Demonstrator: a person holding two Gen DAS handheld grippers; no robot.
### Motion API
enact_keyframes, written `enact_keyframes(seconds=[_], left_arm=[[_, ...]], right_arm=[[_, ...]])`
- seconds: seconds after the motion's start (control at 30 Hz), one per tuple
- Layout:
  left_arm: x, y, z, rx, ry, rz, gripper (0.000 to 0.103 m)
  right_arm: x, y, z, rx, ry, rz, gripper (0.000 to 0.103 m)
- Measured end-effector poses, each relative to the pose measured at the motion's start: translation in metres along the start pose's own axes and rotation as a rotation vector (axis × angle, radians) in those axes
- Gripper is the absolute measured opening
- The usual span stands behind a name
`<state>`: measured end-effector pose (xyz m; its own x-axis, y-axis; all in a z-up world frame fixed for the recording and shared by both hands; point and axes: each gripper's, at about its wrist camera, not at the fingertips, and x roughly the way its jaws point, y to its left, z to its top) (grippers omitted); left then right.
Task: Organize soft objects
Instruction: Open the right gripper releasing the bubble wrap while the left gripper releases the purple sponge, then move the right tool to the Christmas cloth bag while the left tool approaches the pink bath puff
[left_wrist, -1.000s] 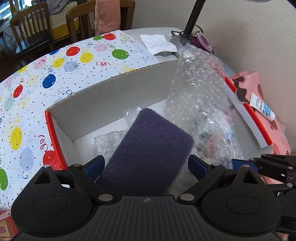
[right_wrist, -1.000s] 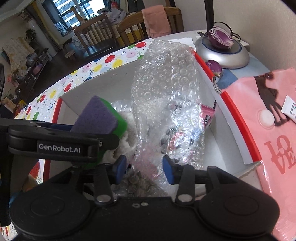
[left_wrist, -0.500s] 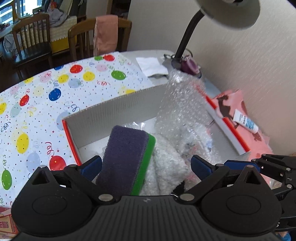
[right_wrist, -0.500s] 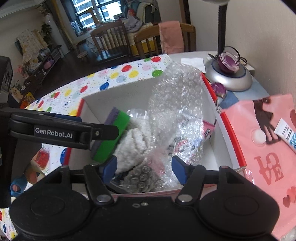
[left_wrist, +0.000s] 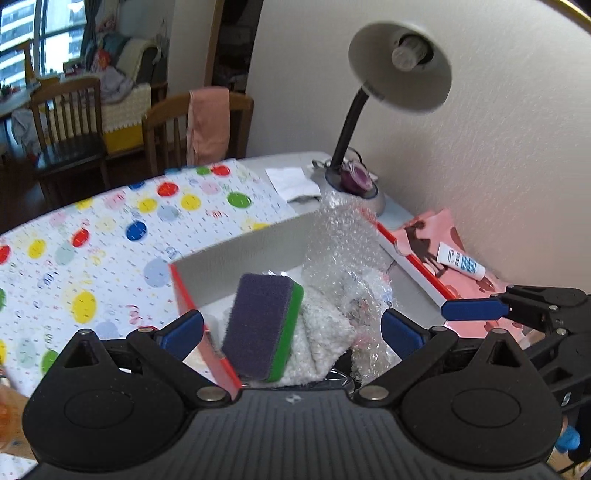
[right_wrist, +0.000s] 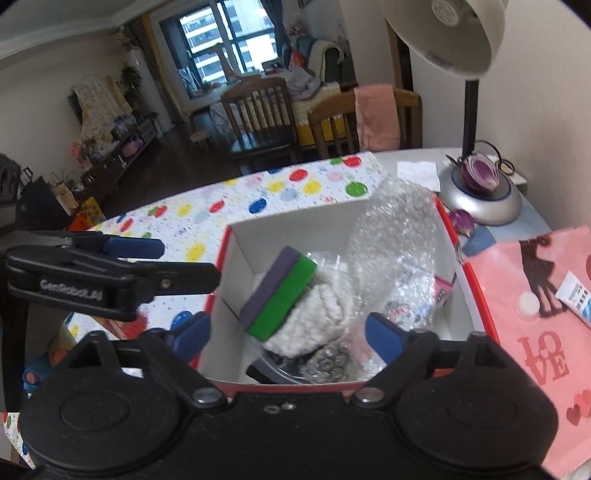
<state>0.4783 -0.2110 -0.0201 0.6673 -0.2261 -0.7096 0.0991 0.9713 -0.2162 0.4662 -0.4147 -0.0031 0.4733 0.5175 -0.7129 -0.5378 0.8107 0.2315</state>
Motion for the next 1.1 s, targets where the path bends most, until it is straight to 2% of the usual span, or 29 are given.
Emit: enact_keyframes(seconds=[0.17, 0.3, 0.5, 0.63, 0.83, 1.1], left_arm=[[-0.032, 0.009, -0.009, 0.008, -0.053, 0.017, 0.103], [-0.055, 0.020, -0.018, 0.017, -0.067, 0.027, 0.103], [-0.098, 0.039, -0.034, -0.002, -0.106, 0.010, 0.103], [-0.126, 0.059, -0.045, -0.019, -0.117, 0.031, 0.103], [-0.163, 0.109, -0.062, -0.086, -0.132, 0.068, 0.103], [-0.220, 0.200, -0.095, -0.170, -0.148, 0.190, 0.103]], right_arm=[[-0.010, 0.018, 0.001, -0.036, -0.032, 0.027, 0.099], [-0.022, 0.037, 0.004, -0.056, -0.075, 0.101, 0.103], [-0.034, 0.079, 0.014, -0.120, -0.114, 0.151, 0.103], [-0.034, 0.107, 0.019, -0.153, -0.119, 0.177, 0.103], [-0.025, 0.158, 0.024, -0.207, -0.105, 0.231, 0.103], [0.003, 0.240, 0.023, -0.294, -0.052, 0.289, 0.103]])
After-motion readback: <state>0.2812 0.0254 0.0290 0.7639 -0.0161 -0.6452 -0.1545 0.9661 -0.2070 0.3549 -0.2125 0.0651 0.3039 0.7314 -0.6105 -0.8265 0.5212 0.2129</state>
